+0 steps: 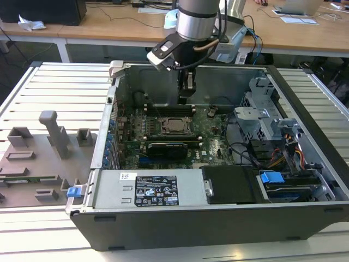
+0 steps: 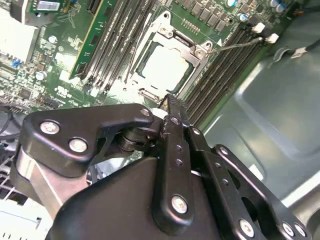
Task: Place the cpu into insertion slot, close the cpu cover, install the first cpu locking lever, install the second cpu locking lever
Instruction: 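Close the cpu cover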
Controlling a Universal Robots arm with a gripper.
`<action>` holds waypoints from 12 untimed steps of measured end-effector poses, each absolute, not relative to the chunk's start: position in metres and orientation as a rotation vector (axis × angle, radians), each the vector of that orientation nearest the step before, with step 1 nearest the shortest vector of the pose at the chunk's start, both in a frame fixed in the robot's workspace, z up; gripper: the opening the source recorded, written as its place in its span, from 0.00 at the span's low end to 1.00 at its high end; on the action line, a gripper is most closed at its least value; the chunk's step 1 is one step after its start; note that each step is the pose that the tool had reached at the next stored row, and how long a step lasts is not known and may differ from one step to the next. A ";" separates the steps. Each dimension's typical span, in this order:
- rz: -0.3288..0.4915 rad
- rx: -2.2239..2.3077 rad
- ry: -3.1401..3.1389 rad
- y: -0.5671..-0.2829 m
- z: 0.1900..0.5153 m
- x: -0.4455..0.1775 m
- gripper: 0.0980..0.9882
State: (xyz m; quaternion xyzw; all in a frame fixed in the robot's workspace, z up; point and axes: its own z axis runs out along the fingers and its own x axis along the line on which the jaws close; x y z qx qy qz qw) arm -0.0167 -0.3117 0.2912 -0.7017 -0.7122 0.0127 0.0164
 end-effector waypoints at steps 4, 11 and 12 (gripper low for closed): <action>0.039 -2.182 -2.214 -0.312 0.296 -0.017 0.01; 0.039 -2.182 -2.214 -0.312 0.296 -0.017 0.01; 0.039 -2.182 -2.214 -0.312 0.296 -0.017 0.01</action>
